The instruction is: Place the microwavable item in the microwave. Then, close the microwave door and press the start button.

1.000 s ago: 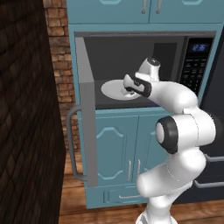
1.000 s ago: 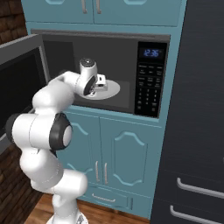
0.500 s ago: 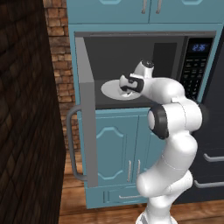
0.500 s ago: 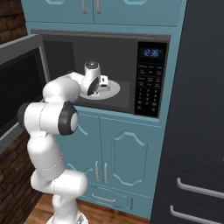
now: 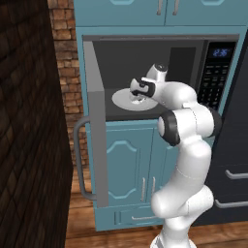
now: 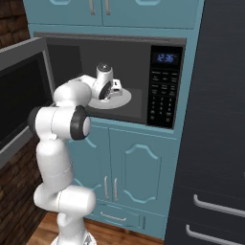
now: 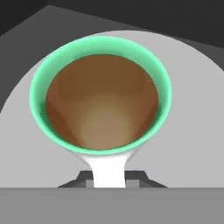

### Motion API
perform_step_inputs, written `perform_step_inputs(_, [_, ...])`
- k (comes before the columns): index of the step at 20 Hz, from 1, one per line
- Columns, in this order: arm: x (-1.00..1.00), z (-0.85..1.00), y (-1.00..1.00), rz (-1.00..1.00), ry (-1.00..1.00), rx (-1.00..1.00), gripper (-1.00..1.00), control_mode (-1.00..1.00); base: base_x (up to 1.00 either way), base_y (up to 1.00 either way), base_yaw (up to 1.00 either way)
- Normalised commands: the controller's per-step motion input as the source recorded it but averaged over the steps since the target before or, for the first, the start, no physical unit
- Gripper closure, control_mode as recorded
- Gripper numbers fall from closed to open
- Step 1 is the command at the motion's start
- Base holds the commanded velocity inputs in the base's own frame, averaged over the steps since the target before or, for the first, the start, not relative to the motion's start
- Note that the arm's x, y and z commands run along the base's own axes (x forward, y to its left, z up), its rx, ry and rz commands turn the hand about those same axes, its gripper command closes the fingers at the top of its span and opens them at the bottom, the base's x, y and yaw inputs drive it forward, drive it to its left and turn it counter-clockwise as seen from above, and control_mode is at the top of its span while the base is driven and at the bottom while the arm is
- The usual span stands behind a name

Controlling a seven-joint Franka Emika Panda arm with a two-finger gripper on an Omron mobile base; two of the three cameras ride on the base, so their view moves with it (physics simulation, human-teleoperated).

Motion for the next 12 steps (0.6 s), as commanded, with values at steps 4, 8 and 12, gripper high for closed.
perform_step_inputs(4, [-0.30,0.06,0.06,0.06,-0.07,0.00,-1.00,-1.00,0.00,0.00,0.00])
perform_step_inputs(8, [-0.83,0.26,0.01,0.03,-0.18,0.00,-1.00,-1.00,0.00,0.00,0.00])
perform_step_inputs(12, [-0.99,0.22,0.00,0.00,-0.27,0.00,-1.00,-1.00,0.00,0.00,0.00])
